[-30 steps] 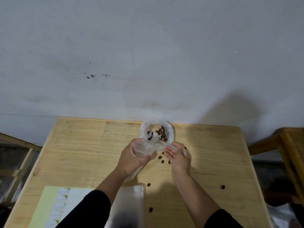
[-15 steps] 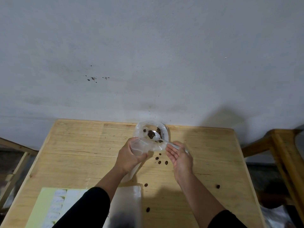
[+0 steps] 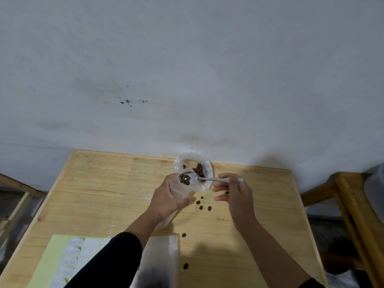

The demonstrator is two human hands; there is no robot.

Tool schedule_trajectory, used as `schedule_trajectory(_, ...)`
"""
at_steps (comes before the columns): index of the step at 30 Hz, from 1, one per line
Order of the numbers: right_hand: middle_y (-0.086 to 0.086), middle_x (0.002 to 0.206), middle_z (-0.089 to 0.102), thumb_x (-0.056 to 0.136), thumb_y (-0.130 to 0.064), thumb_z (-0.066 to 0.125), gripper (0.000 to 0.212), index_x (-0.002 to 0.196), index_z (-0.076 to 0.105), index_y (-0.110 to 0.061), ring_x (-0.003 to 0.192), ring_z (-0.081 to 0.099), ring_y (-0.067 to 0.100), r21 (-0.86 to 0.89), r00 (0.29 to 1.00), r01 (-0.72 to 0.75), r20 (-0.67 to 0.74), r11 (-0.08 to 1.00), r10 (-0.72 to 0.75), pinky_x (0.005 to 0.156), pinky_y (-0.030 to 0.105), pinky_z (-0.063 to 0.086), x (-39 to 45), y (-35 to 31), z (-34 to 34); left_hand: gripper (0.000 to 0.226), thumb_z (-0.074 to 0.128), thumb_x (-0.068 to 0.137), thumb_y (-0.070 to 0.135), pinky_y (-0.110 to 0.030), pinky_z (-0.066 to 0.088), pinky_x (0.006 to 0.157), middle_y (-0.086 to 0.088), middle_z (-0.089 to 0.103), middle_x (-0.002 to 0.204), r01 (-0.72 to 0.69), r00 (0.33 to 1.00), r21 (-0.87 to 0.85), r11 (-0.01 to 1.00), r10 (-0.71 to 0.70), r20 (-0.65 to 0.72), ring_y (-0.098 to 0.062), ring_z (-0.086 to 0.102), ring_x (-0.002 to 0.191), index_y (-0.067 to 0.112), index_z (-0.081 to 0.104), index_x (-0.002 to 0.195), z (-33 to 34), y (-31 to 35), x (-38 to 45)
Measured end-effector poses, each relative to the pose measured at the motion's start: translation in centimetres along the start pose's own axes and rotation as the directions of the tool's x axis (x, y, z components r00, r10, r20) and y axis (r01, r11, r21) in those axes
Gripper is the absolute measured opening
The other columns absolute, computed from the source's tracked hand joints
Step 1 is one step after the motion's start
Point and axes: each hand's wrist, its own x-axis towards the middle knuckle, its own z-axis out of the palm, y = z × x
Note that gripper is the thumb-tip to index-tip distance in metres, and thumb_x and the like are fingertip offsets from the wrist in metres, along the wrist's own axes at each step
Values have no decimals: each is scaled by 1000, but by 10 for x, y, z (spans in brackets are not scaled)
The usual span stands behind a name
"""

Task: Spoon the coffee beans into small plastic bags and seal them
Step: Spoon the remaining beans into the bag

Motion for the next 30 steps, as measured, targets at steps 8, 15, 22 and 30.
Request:
schedule_trajectory(8, 6, 73, 66, 101, -18, 34, 30, 88, 60, -16, 66, 64, 13, -92, 969, 22, -243, 995, -44, 52, 30, 55, 4, 11, 17, 87, 86, 58, 39, -1, 38, 65, 21, 48, 110, -23, 1000, -24, 999, 23, 16, 7, 49, 93, 33, 39, 131, -3, 3, -6)
schedule_trajectory(15, 5, 77, 68, 101, -21, 32, 30, 87, 59, -17, 66, 67, 17, -152, 970, -98, -238, 984, 60, 59, 32, 57, 13, 27, 28, 80, 87, 60, 30, 1, 40, 64, 20, 50, 108, -22, 1000, -70, 997, 22, 10, 5, 52, 92, 35, 42, 125, -3, 4, -7)
schedule_trajectory(22, 7, 85, 69, 101, -23, 32, 28, 91, 58, -18, 73, 68, 18, -74, 956, -200, -232, 977, 179, 63, 34, 57, 18, 35, 37, 82, 88, 57, 38, 0, 41, 70, 24, 52, 111, -28, 999, -36, 999, 29, 13, 10, 52, 98, 37, 42, 125, -2, 2, -5)
schedule_trajectory(30, 12, 81, 69, 100, -19, 30, 31, 91, 58, -9, 71, 67, 23, 22, 916, -238, -328, 971, 232, 52, 29, 53, 21, 38, 34, 84, 87, 55, 45, -3, 40, 73, 30, 47, 110, -19, 1000, -15, 1000, 19, 15, 9, 50, 99, 41, 40, 125, -4, 1, -4)
